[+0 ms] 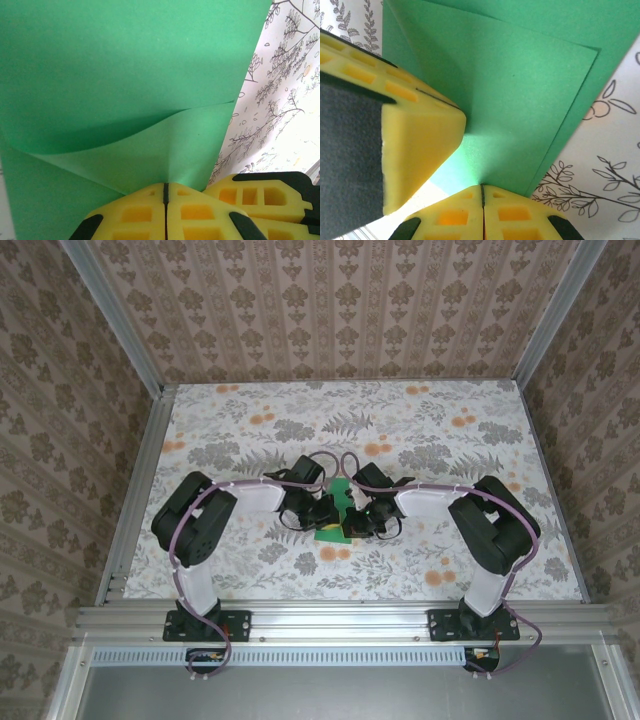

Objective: Fold a paper plane with a square sheet of paper (pick it up from the middle)
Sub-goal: Fold the triangle a second time at the center of the table.

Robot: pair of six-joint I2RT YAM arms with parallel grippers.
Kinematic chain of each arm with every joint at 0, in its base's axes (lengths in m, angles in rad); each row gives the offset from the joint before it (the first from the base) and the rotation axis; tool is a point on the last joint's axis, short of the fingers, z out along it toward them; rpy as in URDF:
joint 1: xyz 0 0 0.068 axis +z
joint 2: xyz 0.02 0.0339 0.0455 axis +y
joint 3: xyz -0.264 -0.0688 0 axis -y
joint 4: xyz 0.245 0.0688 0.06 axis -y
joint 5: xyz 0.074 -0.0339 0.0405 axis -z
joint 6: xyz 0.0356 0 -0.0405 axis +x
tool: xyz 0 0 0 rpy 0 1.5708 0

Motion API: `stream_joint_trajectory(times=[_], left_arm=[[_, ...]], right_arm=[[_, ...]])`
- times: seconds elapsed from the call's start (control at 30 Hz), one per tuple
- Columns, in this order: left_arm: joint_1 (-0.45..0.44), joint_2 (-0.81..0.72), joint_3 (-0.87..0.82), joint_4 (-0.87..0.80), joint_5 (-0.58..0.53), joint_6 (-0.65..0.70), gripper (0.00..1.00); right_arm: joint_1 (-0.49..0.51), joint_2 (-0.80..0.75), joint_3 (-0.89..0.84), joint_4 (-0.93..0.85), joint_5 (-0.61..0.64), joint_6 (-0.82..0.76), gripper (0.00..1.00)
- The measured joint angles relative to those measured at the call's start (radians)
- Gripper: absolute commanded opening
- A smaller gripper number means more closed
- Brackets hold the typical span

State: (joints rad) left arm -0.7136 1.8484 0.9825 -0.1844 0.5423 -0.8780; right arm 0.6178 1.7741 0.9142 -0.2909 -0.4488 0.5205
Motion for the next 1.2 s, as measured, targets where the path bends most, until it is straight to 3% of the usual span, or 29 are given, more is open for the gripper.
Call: stream_joint_trajectory(times=[0.67,1.0,1.2], left_arm=[[0.178,0.055,0.055,-0.032,0.081,0.131,0.09],[0.279,0.055,0.055,-0.027,0.081,0.199,0.09],[0.286,0.011,0.046,-0.026,0.047,0.206,0.10]], right_arm=[[0.000,0.000,-0.005,0.001,0.003,-0.048,0.08],[0.000,0.000,-0.006,0.003,0.003,-0.047,0.08],[0.000,0.000,-0.006,0.003,0.002,-0.047,0.08]])
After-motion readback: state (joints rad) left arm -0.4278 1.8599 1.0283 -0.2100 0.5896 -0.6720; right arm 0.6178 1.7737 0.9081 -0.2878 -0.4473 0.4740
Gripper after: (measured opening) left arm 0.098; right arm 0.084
